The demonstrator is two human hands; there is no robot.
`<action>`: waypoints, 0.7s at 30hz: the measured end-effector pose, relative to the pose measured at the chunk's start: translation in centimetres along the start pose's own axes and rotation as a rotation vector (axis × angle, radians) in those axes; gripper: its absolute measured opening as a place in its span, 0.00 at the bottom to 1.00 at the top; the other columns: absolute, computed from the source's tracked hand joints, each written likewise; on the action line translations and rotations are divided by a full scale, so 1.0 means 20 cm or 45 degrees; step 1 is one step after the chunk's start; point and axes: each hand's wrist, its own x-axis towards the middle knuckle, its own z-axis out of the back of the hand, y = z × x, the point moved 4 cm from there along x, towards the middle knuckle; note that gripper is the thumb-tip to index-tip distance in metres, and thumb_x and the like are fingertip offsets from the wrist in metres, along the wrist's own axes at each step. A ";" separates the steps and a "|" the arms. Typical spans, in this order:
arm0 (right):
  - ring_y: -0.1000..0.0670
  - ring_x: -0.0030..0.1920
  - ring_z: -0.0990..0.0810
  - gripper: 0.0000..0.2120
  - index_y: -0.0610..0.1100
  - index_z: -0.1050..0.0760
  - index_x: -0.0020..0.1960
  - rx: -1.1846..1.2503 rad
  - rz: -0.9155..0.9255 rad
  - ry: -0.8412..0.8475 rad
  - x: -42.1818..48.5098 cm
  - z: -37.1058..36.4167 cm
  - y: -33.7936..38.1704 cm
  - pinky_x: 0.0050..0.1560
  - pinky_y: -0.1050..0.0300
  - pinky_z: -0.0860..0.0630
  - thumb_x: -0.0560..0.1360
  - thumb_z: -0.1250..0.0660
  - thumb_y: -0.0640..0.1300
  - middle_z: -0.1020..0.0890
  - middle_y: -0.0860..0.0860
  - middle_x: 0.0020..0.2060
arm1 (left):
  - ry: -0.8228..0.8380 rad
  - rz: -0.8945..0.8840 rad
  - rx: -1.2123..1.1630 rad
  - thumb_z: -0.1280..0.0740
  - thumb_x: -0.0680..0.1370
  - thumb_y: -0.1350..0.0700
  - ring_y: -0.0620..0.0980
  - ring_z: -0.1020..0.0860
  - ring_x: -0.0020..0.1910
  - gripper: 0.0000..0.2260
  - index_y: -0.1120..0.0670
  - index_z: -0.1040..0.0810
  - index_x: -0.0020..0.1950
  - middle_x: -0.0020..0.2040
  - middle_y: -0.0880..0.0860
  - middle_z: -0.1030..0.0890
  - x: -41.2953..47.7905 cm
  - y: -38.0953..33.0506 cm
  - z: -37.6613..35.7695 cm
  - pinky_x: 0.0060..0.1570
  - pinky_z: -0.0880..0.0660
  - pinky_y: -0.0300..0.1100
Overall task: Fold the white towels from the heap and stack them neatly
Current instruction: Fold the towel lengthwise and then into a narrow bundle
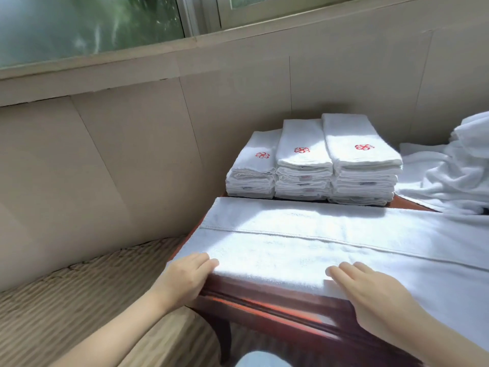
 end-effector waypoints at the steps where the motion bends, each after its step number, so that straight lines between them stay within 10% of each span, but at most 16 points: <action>1: 0.50 0.53 0.25 0.22 0.52 0.33 0.62 0.037 -0.054 0.001 0.01 -0.02 -0.03 0.38 0.57 0.30 0.71 0.39 0.35 0.27 0.57 0.53 | 0.004 0.015 0.007 0.44 0.70 0.65 0.53 0.26 0.28 0.12 0.53 0.31 0.50 0.32 0.52 0.26 0.02 0.02 0.00 0.25 0.30 0.42; 9: 0.49 0.34 0.27 0.15 0.54 0.35 0.35 0.572 -0.455 -0.249 0.26 0.15 -0.60 0.34 0.55 0.33 0.74 0.33 0.42 0.26 0.55 0.29 | 0.192 1.126 -0.563 0.36 0.70 0.65 0.45 0.22 0.39 0.12 0.48 0.21 0.41 0.37 0.43 0.19 0.29 0.50 0.03 0.39 0.28 0.41; 14: 0.44 0.45 0.23 0.12 0.48 0.34 0.36 0.288 -0.542 -0.012 0.61 0.02 -0.83 0.45 0.51 0.26 0.77 0.39 0.41 0.20 0.45 0.43 | 0.197 1.512 -1.263 0.36 0.76 0.65 0.48 0.24 0.38 0.07 0.58 0.21 0.41 0.38 0.51 0.21 0.53 0.62 -0.26 0.38 0.27 0.38; 21: 0.44 0.52 0.21 0.08 0.48 0.26 0.49 0.086 -0.643 0.235 0.77 -0.25 -0.87 0.48 0.55 0.25 0.75 0.43 0.46 0.19 0.46 0.53 | 0.480 1.554 -0.218 0.46 0.80 0.52 0.59 0.24 0.56 0.10 0.54 0.28 0.50 0.55 0.56 0.21 0.56 0.57 -0.60 0.45 0.33 0.44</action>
